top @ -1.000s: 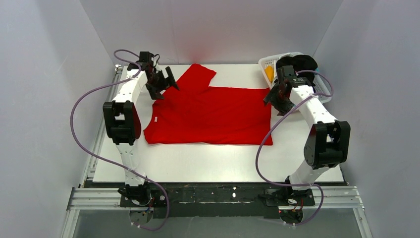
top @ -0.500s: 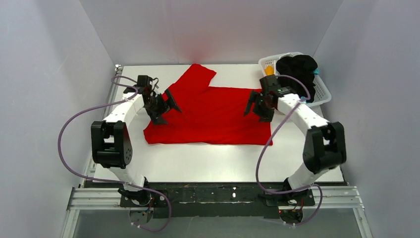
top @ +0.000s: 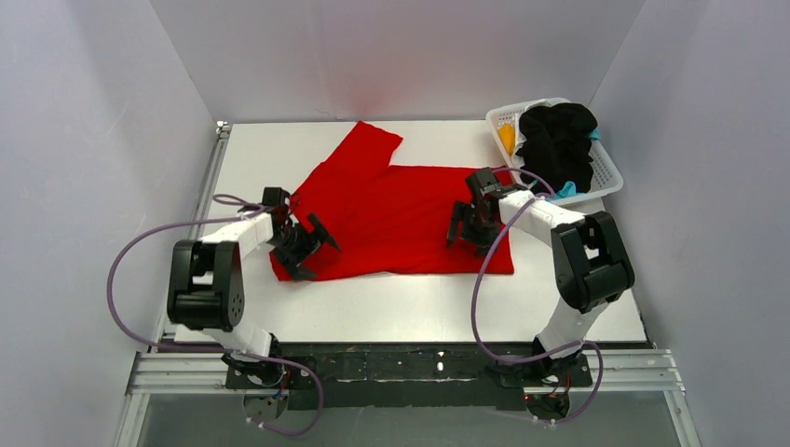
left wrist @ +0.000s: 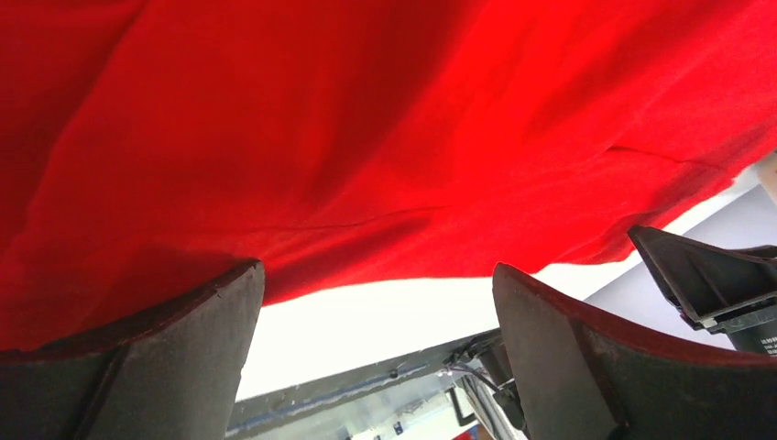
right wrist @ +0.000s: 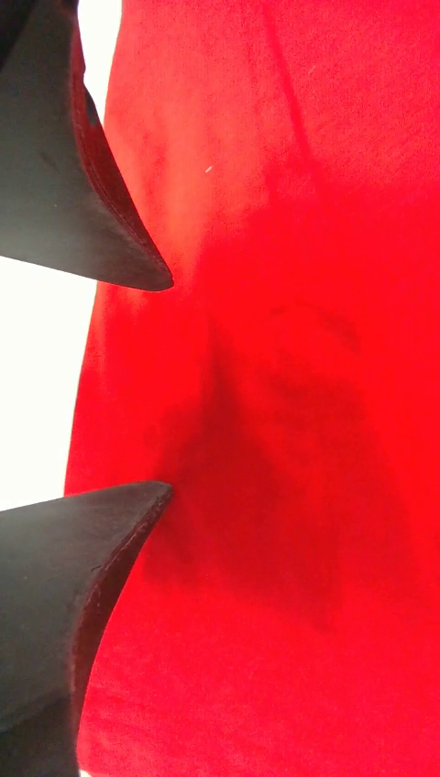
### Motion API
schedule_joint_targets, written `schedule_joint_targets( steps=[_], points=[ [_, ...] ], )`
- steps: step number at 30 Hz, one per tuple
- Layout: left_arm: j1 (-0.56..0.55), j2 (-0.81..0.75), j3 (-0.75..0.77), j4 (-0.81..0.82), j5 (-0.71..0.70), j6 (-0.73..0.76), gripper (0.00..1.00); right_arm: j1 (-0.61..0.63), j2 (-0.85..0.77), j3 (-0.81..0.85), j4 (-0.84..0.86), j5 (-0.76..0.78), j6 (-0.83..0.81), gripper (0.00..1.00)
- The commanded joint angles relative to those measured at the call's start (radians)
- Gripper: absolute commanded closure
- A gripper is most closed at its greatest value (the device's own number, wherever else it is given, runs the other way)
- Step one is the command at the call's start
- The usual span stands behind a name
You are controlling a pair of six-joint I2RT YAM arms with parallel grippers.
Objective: Fold and stack the t-shirts
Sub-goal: Fold the flattened tshirt in 1/3 of the way
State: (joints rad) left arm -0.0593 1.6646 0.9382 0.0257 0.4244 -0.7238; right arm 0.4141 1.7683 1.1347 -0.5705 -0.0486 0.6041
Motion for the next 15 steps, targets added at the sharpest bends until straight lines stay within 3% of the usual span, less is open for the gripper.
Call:
schedule_joint_targets(
  steps=[1, 8, 15],
  points=[
    [-0.004, -0.173, -0.224, -0.229, -0.135, -0.094, 0.02, 0.032, -0.086, -0.121, 0.024, -0.015, 0.03, 0.16],
    [-0.01, -0.526, -0.453, -0.449, -0.193, -0.135, 0.02, 0.119, -0.251, -0.323, -0.003, -0.036, 0.105, 0.16],
    [-0.014, -0.653, -0.517, -0.514, -0.142, -0.138, 0.02, 0.181, -0.382, -0.415, -0.093, -0.084, 0.123, 0.16]
  ],
)
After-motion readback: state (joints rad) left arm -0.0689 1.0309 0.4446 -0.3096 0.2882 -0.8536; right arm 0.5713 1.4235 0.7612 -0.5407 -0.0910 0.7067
